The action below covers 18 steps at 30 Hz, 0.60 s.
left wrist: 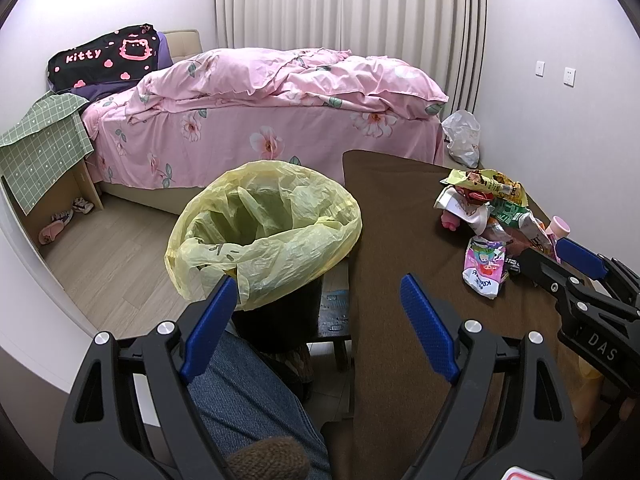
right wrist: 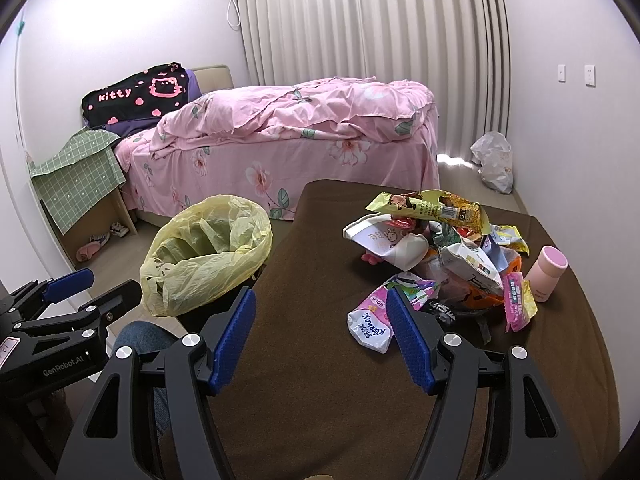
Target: Collect trash
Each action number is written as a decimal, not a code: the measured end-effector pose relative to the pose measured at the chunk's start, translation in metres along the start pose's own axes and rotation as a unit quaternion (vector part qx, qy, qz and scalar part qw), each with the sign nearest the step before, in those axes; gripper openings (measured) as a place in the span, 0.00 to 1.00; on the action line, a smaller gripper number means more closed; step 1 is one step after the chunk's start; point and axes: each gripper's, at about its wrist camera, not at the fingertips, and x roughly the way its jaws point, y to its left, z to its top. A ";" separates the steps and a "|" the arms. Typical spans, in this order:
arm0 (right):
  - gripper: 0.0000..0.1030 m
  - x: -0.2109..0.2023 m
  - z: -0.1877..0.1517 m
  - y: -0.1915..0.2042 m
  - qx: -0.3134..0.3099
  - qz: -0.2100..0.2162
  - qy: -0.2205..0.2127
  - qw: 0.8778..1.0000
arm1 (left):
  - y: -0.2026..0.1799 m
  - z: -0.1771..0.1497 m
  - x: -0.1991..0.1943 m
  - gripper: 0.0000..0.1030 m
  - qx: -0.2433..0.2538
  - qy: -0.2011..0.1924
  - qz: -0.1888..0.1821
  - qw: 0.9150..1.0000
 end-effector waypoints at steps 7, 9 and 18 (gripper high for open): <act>0.63 0.000 0.000 0.000 -0.001 -0.002 0.001 1.000 | 0.001 0.000 0.000 0.77 0.000 0.000 0.000 1.000; 0.63 -0.001 -0.002 -0.005 -0.005 -0.007 0.000 1.000 | 0.002 0.000 0.001 0.77 -0.001 0.001 0.000 1.000; 0.63 -0.006 -0.006 -0.070 0.032 -0.070 -0.001 0.997 | -0.020 0.000 0.029 0.77 0.016 0.005 -0.034 0.999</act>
